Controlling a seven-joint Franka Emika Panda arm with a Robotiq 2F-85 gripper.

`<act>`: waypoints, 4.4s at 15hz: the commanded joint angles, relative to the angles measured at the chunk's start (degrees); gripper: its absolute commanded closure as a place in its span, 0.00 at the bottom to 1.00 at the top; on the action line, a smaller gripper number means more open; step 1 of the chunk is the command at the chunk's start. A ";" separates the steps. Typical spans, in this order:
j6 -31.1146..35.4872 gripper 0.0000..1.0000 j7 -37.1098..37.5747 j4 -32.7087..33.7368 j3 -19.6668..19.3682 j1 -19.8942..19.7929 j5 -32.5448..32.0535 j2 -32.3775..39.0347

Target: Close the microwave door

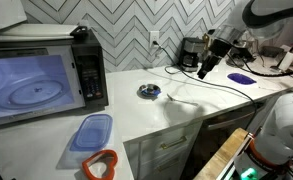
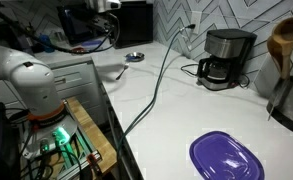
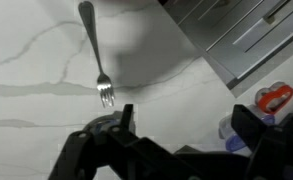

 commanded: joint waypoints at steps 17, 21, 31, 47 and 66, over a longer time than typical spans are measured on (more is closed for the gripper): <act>0.60 0.00 -11.92 4.63 12.54 14.65 9.44 0.46; 6.87 0.00 -13.16 10.83 20.11 20.97 11.59 8.52; 33.89 0.00 -18.48 18.28 22.14 34.27 18.04 23.29; 44.85 0.35 -50.56 35.20 19.90 47.77 48.64 48.19; 46.60 1.00 -58.04 50.97 23.12 48.27 58.45 64.55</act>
